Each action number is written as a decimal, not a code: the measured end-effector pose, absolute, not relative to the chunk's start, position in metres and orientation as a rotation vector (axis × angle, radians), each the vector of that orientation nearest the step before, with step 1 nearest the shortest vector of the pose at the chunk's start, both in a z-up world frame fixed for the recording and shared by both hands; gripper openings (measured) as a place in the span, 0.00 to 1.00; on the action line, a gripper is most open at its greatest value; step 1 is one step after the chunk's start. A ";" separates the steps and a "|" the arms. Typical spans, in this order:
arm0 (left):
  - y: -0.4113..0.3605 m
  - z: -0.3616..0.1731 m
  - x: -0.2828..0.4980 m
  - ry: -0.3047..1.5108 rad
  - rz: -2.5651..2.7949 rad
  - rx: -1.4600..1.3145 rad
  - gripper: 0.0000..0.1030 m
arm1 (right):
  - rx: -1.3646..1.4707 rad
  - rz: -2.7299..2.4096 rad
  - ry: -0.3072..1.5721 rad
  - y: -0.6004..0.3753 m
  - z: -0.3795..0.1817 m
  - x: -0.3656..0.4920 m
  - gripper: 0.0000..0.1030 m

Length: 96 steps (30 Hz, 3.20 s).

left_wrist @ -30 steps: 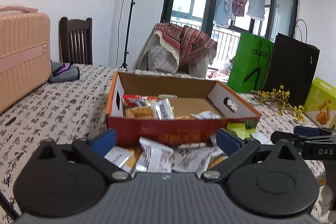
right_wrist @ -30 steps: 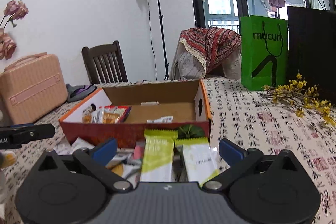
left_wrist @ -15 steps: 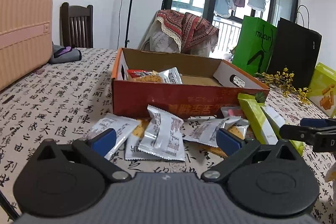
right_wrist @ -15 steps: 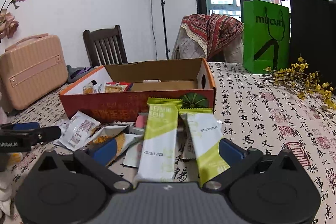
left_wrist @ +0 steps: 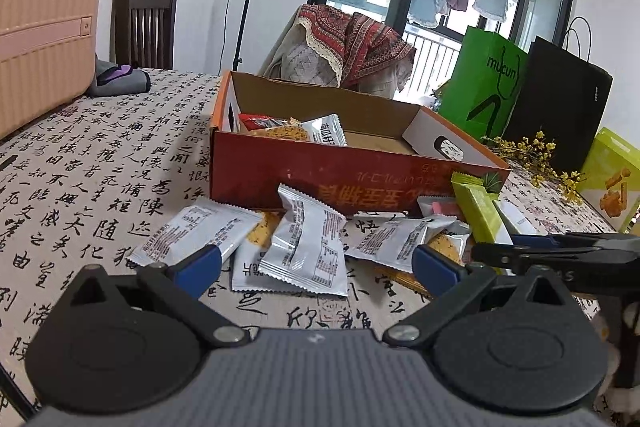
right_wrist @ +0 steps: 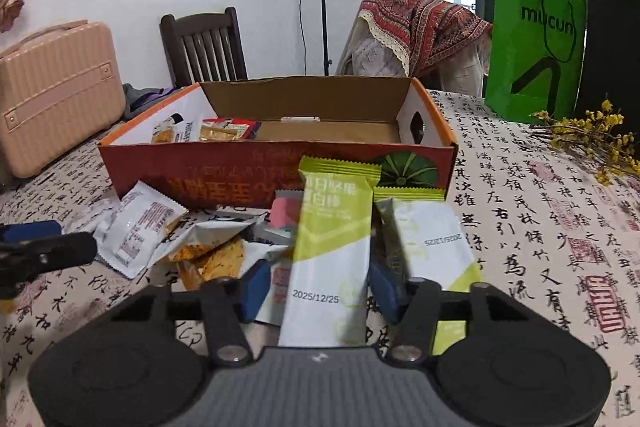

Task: Organize snacks
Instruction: 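Return to the pile and grasp green-and-white bar packets with the right tool, then grasp a white sachet with the left tool while the right tool holds the green bars, then carry the white sachet over the box with the left tool while the right tool lifts a green bar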

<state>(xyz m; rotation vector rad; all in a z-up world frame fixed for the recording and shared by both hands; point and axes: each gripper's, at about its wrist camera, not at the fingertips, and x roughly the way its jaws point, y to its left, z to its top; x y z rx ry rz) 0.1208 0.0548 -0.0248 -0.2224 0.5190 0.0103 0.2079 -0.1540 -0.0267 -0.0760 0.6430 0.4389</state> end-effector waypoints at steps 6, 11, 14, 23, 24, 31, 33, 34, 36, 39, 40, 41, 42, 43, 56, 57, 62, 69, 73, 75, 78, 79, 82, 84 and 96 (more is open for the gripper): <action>0.055 -0.024 0.120 0.516 0.010 -0.228 1.00 | -0.075 0.449 0.641 -0.154 -0.033 0.211 0.43; 0.056 -0.024 0.120 0.518 0.013 -0.232 1.00 | -0.063 0.442 0.650 -0.155 -0.037 0.212 0.39; 0.055 -0.025 0.121 0.520 0.014 -0.231 1.00 | -0.053 0.420 0.616 -0.159 -0.035 0.208 0.38; 0.058 -0.024 0.120 0.515 0.030 -0.248 1.00 | -0.001 0.392 0.457 -0.174 -0.018 0.194 0.38; 0.059 -0.023 0.120 0.516 0.036 -0.252 1.00 | 0.003 0.391 0.454 -0.175 -0.018 0.194 0.38; 0.068 -0.008 0.118 0.518 0.079 -0.234 1.00 | 0.014 0.397 0.454 -0.176 -0.018 0.194 0.38; 0.072 -0.002 0.118 0.515 0.099 -0.212 1.00 | 0.015 0.400 0.463 -0.176 -0.019 0.195 0.38; 0.075 0.001 0.120 0.518 0.110 -0.201 1.00 | 0.015 0.400 0.467 -0.175 -0.020 0.195 0.38; 0.080 0.004 0.128 0.543 0.128 -0.175 1.00 | 0.020 0.403 0.476 -0.176 -0.020 0.196 0.38; 0.083 0.004 0.143 0.609 0.146 -0.141 1.00 | 0.023 0.403 0.488 -0.176 -0.022 0.197 0.38; 0.085 0.002 0.148 0.632 0.152 -0.132 1.00 | 0.022 0.403 0.496 -0.175 -0.023 0.197 0.38; 0.086 -0.001 0.154 0.659 0.156 -0.120 1.00 | 0.021 0.402 0.504 -0.174 -0.023 0.198 0.38; 0.087 -0.004 0.159 0.685 0.162 -0.110 1.00 | 0.019 0.400 0.514 -0.174 -0.025 0.199 0.38; 0.088 -0.008 0.163 0.707 0.163 -0.106 1.00 | 0.018 0.398 0.522 -0.173 -0.026 0.201 0.38; 0.120 -0.023 0.167 0.735 0.186 -0.166 1.00 | 0.013 0.397 0.569 -0.172 -0.032 0.205 0.38; 0.124 -0.025 0.167 0.742 0.189 -0.156 1.00 | 0.012 0.397 0.570 -0.172 -0.032 0.205 0.38; 0.128 -0.036 0.178 0.775 0.139 -0.114 1.00 | 0.006 0.392 0.575 -0.171 -0.032 0.205 0.38; 0.120 -0.040 0.174 0.726 0.106 -0.088 0.96 | -0.006 0.383 0.597 -0.168 -0.035 0.208 0.39; 0.119 -0.036 0.168 0.693 0.060 -0.099 0.63 | -0.004 0.384 0.603 -0.169 -0.036 0.209 0.39; 0.117 -0.035 0.166 0.680 0.065 -0.092 0.55 | -0.005 0.382 0.608 -0.168 -0.036 0.210 0.39; 0.119 -0.033 0.164 0.662 0.068 -0.105 0.53 | -0.004 0.381 0.611 -0.168 -0.037 0.211 0.39; 0.119 -0.032 0.164 0.657 0.068 -0.107 0.52 | -0.005 0.379 0.609 -0.168 -0.037 0.211 0.39; 0.119 -0.028 0.159 0.628 0.074 -0.105 0.52 | -0.009 0.376 0.610 -0.167 -0.037 0.211 0.39; 0.117 -0.026 0.155 0.610 0.090 -0.097 0.52 | -0.011 0.376 0.610 -0.167 -0.037 0.211 0.39; 0.113 -0.015 0.133 0.553 0.090 -0.121 0.52 | -0.063 0.357 0.634 -0.157 -0.037 0.212 0.41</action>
